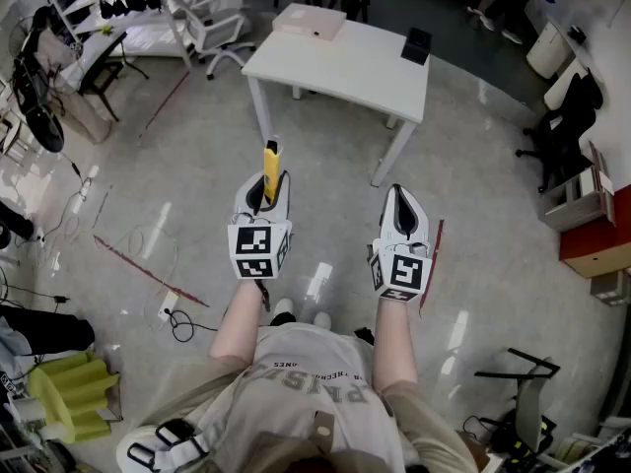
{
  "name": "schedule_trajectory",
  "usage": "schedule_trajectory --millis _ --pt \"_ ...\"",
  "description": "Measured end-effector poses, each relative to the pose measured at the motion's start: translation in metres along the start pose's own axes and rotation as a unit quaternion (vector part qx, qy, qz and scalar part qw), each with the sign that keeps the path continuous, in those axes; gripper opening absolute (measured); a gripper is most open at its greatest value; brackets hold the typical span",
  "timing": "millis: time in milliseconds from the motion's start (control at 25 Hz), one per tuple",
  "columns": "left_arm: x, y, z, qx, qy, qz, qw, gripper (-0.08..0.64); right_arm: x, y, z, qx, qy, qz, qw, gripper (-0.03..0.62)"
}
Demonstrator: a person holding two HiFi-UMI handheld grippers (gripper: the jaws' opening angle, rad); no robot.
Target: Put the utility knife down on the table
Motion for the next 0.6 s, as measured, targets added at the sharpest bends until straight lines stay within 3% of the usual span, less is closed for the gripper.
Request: schedule_trajectory --millis 600 --pt "-0.006 0.014 0.0 0.001 -0.004 -0.004 1.0 0.104 -0.004 0.003 -0.005 0.02 -0.006 -0.002 1.0 -0.002"
Point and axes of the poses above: the fingertips, and each gripper's own axes: z forward along the fingers, y to its right, x out of its top, the point moved 4 cm from there along -z, backward along the fingers, and after that the axes turned 13 degrees about -x, right-handed, at the moved point
